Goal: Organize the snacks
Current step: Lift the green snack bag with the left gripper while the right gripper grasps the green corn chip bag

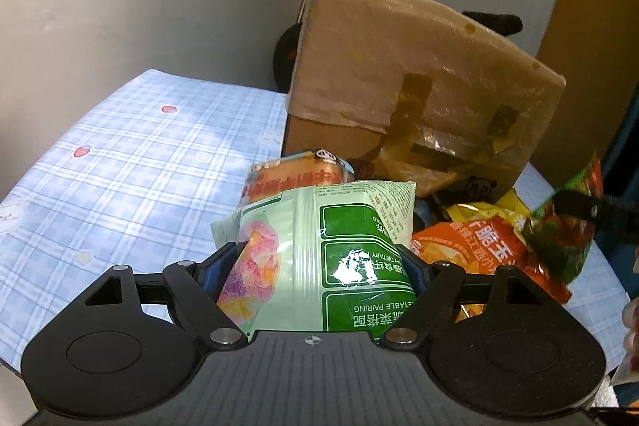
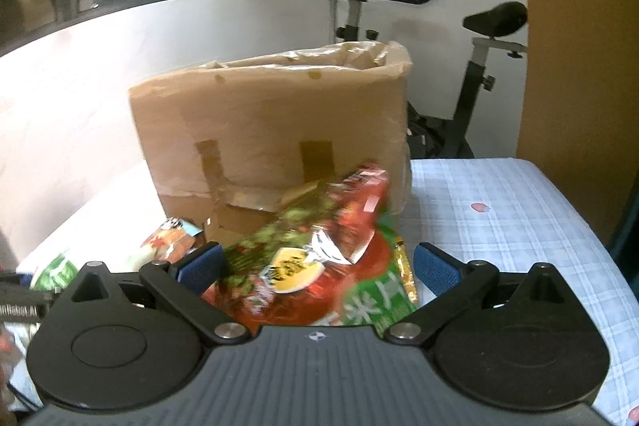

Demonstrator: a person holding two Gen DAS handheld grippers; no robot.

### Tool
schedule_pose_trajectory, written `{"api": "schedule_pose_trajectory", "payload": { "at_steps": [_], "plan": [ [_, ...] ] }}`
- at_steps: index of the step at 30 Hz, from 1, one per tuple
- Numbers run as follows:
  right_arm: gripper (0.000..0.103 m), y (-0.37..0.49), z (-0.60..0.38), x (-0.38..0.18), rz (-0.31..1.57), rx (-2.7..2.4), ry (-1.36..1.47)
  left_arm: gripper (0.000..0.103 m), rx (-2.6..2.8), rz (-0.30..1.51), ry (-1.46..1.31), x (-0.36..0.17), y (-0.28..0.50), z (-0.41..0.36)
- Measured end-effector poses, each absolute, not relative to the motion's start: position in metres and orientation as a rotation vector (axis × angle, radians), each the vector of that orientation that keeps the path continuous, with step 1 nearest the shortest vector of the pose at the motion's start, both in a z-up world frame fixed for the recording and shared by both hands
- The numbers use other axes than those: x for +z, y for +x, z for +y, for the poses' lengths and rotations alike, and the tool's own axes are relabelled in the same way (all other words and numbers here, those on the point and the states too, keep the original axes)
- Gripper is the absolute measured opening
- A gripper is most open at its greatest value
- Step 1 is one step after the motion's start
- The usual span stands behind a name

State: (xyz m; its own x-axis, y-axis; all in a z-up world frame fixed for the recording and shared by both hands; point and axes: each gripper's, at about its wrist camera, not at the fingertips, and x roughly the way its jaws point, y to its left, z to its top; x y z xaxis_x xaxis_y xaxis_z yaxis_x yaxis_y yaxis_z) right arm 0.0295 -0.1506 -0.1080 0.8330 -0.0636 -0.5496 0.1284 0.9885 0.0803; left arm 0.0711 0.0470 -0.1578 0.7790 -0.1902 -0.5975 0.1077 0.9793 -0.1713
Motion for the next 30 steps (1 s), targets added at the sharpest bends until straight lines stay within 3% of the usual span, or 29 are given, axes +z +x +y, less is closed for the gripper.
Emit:
{"api": "schedule_pose_trajectory", "payload": {
  "at_steps": [15,30],
  "plan": [
    [0.103,0.019,-0.139,-0.132,0.625,-0.054,-0.051,0.083,-0.157,0.642,-0.139,-0.157,0.067,0.048],
    [0.103,0.032,-0.182,-0.140,0.658,-0.180,0.093,0.083,-0.121,0.597,-0.152,-0.150,0.063,0.054]
  ]
}}
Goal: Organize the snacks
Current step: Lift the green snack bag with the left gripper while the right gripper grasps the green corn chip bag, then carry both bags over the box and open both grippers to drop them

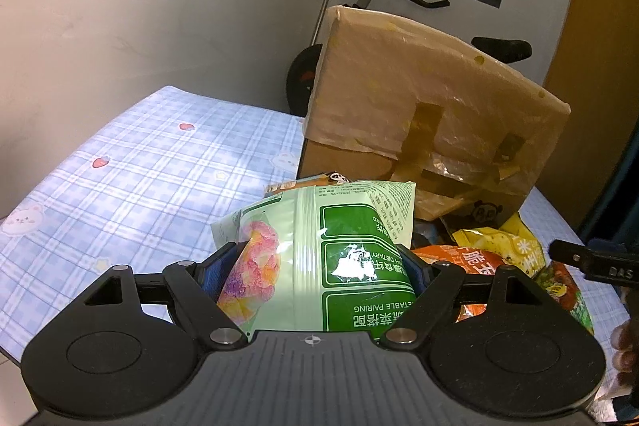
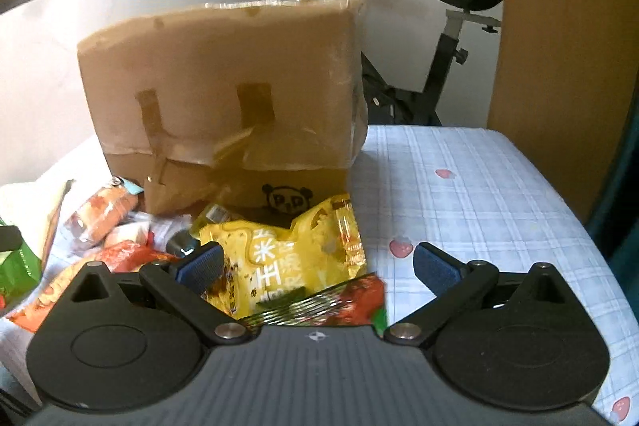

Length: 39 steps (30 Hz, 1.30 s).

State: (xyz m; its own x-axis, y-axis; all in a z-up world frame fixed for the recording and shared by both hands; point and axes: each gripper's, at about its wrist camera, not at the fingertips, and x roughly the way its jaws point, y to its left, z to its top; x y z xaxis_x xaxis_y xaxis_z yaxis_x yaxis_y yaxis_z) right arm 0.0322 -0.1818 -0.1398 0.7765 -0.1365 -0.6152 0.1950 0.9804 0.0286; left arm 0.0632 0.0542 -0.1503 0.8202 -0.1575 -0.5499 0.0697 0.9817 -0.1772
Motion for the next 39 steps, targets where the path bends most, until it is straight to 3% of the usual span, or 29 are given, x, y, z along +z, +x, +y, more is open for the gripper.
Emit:
{"api": "schedule_pose_trajectory", "payload": {
  "at_steps": [14,27,39],
  "plan": [
    [0.103,-0.017,-0.162,-0.152,0.739,0.018,-0.126,0.083,-0.131,0.584,-0.143,-0.147,0.059,0.054],
    [0.081,-0.014,-0.188,-0.164,0.777,-0.003,0.055,0.083,-0.127,0.571,-0.139,-0.141,0.058,0.056],
    [0.079,-0.018,-0.204,-0.127,0.663,-0.104,0.118,0.083,-0.119,0.526,-0.130,-0.121,0.058,0.062]
  ]
}}
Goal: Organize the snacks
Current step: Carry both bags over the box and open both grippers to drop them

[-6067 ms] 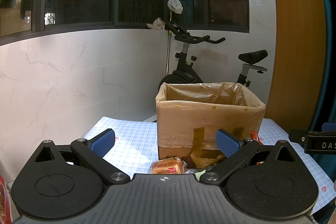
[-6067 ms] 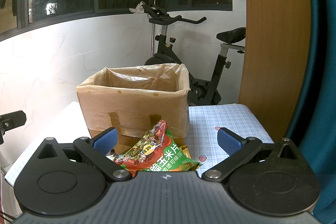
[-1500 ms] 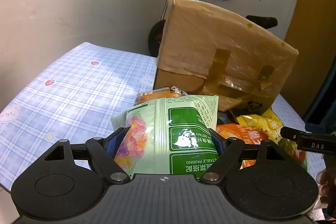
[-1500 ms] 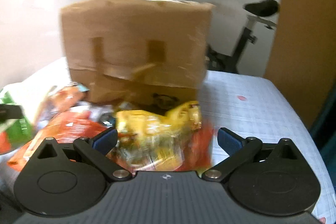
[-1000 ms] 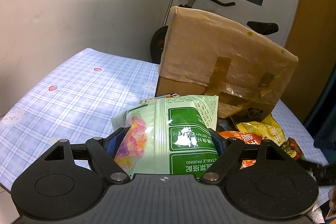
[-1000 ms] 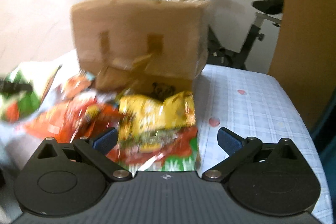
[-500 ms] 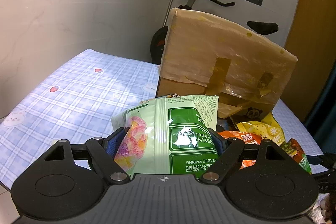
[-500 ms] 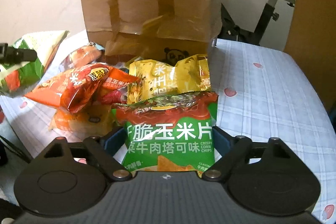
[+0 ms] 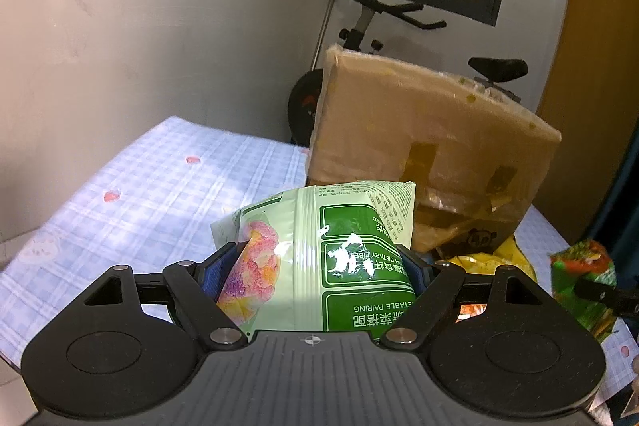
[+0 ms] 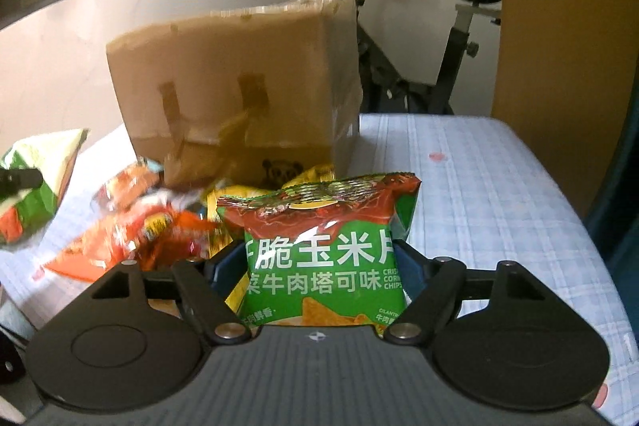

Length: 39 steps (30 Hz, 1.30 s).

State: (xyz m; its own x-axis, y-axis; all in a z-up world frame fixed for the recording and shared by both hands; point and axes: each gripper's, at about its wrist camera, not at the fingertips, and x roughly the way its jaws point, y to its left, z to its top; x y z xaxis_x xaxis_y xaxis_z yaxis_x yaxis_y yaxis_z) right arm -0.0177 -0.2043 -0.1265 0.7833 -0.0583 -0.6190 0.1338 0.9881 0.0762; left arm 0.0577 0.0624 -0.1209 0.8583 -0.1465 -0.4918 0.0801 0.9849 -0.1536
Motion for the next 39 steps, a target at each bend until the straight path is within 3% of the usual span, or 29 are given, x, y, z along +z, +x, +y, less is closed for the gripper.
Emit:
{"api": "schedule_pose_trajectory", "payload": {
  "at_steps": [16,39],
  "plan": [
    [0.079,0.004,-0.206,-0.042,0.359,-0.110,0.102,0.083,-0.123,0.320,-0.126,-0.036,0.067,0.077],
    [0.079,0.100,-0.208,0.008,0.253,-0.039,0.070,0.083,-0.234,0.290,-0.062,0.011,0.160,0.038]
  ]
}}
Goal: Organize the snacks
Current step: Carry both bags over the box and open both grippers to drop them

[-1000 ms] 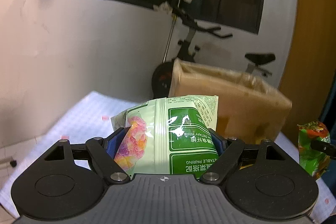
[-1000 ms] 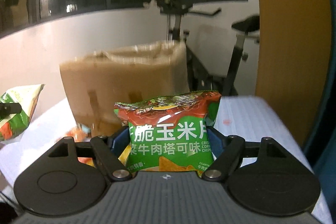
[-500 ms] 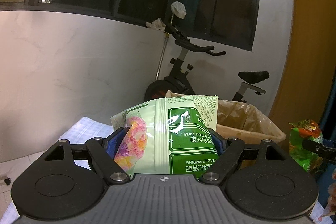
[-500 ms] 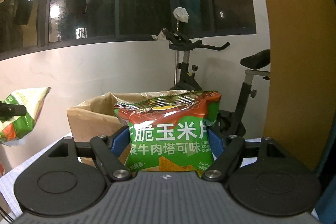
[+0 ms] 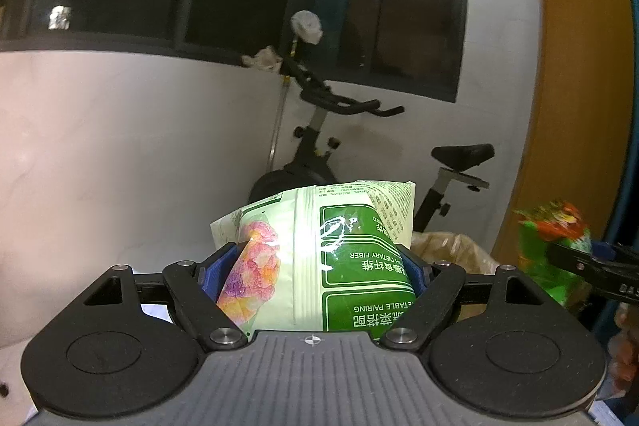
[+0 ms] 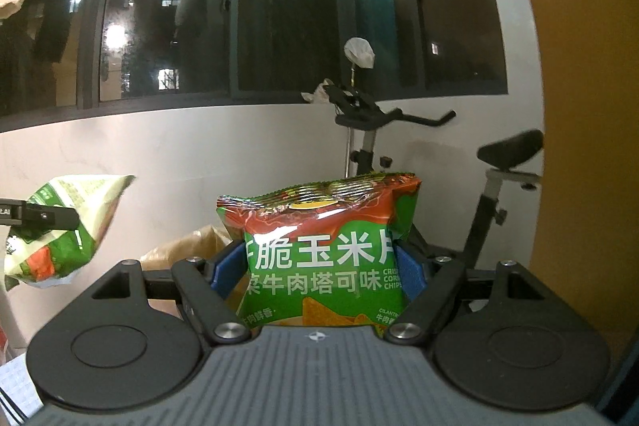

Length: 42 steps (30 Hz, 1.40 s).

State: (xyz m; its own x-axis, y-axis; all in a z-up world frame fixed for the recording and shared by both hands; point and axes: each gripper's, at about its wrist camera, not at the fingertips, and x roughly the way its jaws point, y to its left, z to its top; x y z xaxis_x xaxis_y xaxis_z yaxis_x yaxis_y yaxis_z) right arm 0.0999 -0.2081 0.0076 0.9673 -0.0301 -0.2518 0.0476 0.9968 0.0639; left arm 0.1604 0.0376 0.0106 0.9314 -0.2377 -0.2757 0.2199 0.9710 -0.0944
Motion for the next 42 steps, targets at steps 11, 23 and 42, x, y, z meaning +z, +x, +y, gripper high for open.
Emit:
{"api": "schedule_pose_trajectory", "payload": {
  "at_steps": [11,23,42],
  "plan": [
    [0.079,0.200,-0.196,-0.006,0.279,-0.061,-0.004,0.083,-0.257,0.356,0.062,0.004,0.253,-0.023],
    [0.082,0.230,-0.189,-0.040,0.483,-0.037,-0.032,0.090,-0.287,0.529,0.069,-0.022,0.299,-0.023],
    [0.087,0.163,-0.208,-0.017,0.469,-0.021,0.143,0.091,-0.297,0.458,0.014,0.011,0.232,0.044]
  ]
}}
